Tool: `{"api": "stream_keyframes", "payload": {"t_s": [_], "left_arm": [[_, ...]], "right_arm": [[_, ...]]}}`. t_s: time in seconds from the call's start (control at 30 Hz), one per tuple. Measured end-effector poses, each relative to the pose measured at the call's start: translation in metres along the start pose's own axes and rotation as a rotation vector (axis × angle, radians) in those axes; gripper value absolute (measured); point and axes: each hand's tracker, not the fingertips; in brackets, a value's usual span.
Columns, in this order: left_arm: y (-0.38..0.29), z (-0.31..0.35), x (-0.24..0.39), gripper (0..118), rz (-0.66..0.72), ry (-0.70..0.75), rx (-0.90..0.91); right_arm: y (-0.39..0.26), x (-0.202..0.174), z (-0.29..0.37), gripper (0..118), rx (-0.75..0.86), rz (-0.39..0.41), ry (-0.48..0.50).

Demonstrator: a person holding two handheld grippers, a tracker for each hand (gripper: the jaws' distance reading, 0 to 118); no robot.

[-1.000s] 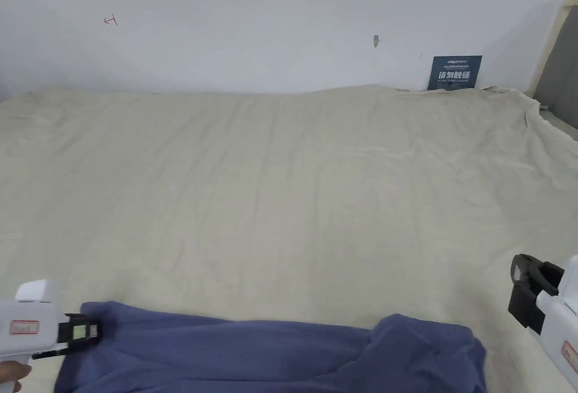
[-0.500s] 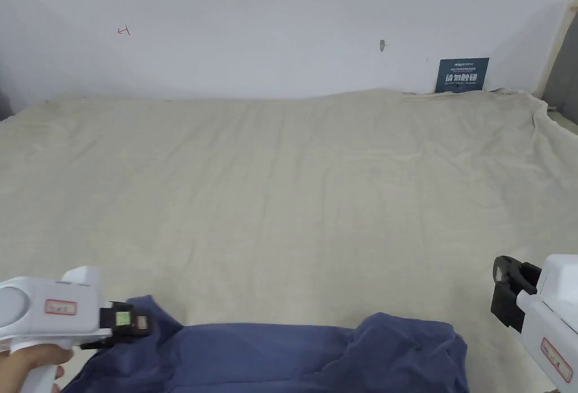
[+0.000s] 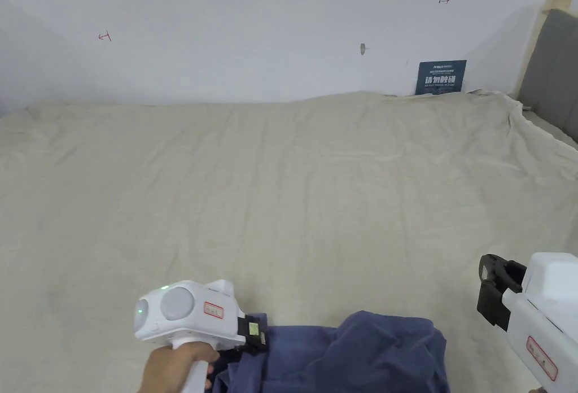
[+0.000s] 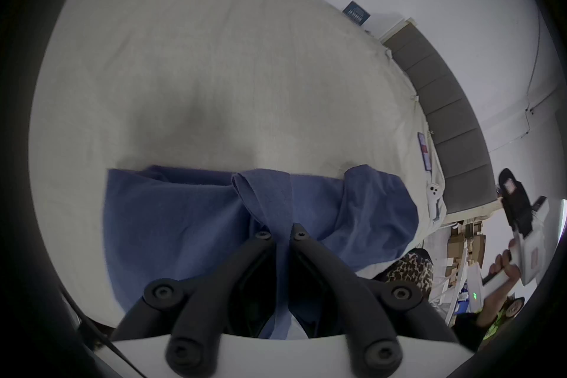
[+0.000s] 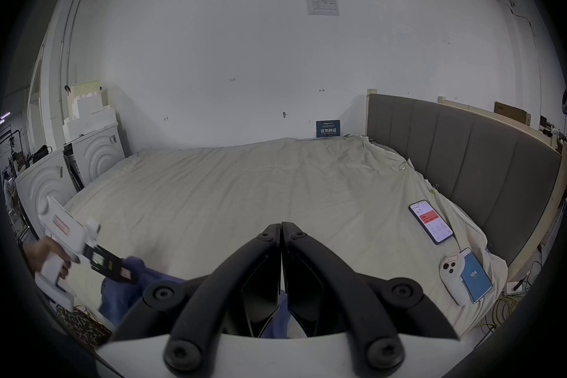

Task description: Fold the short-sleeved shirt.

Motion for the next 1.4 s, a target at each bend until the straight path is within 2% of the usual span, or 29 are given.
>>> {"api": "stream_keyframes", "payload": {"t_s": [0.07, 0.1, 0.23, 0.27, 0.3, 0.4, 0.57, 0.63, 0.7, 0.73, 0.77, 0.8, 0.83, 0.87, 0.9, 0.97, 1.1, 1.4], "left_arm": [[-0.004, -0.016, 0.002, 7, 0.007, 0.015, -0.019], [-0.007, -0.021, 0.003, 15, 0.0, 0.03, -0.031], [-0.013, -0.021, 0.006, 95, -0.066, 0.057, -0.025], [-0.014, -0.016, 0.006, 105, -0.069, 0.048, -0.015], [-0.014, -0.009, 0.007, 108, -0.071, 0.045, -0.003], [-0.015, 0.02, 0.005, 108, -0.082, 0.033, 0.068], [-0.02, 0.07, -0.012, 108, -0.094, 0.079, 0.28], [-0.017, 0.079, -0.023, 109, -0.066, 0.108, 0.274], [-0.018, 0.081, -0.033, 108, -0.056, 0.122, 0.271], [-0.021, 0.082, -0.037, 106, -0.042, 0.162, 0.332], [-0.027, 0.083, -0.04, 97, -0.057, 0.175, 0.385], [-0.033, 0.082, -0.042, 82, -0.11, 0.18, 0.423], [-0.038, 0.08, -0.043, 56, -0.149, 0.203, 0.437], [-0.045, 0.076, -0.04, 34, -0.168, 0.227, 0.433], [-0.049, 0.071, -0.04, 20, -0.194, 0.244, 0.427], [-0.059, 0.062, -0.04, 2, -0.225, 0.239, 0.428], [-0.073, 0.039, -0.043, 0, -0.227, 0.208, 0.379], [-0.102, -0.034, -0.006, 0, -0.243, 0.16, 0.262]], "right_arm": [[-0.001, 0.002, 0.0, 0, -0.006, 0.0, -0.003], [-0.001, 0.002, 0.001, 0, -0.008, 0.0, -0.003], [-0.002, 0.006, 0.002, 0, -0.008, 0.001, -0.009], [-0.001, 0.007, 0.002, 0, -0.008, -0.001, -0.009], [-0.001, 0.007, 0.002, 0, -0.007, -0.004, -0.01], [0.0, 0.008, 0.003, 0, -0.004, -0.01, -0.013], [0.0, 0.009, 0.003, 0, 0.001, -0.019, -0.015], [-0.001, 0.009, 0.003, 0, 0.0, -0.023, -0.016], [-0.002, 0.009, 0.003, 0, -0.002, -0.026, -0.016], [-0.003, 0.009, 0.003, 0, -0.003, -0.028, -0.015], [-0.003, 0.009, 0.004, 0, -0.004, -0.029, -0.016], [-0.004, 0.009, 0.004, 0, -0.005, -0.03, -0.017], [-0.004, 0.009, 0.004, 0, -0.006, -0.03, -0.017], [-0.004, 0.01, 0.004, 0, -0.007, -0.03, -0.018], [-0.004, 0.01, 0.005, 0, -0.008, -0.03, -0.018], [-0.004, 0.01, 0.006, 0, -0.009, -0.028, -0.02], [-0.003, 0.012, 0.008, 0, -0.007, -0.032, -0.022], [-0.002, 0.021, 0.016, 0, -0.015, -0.018, -0.036]]}}
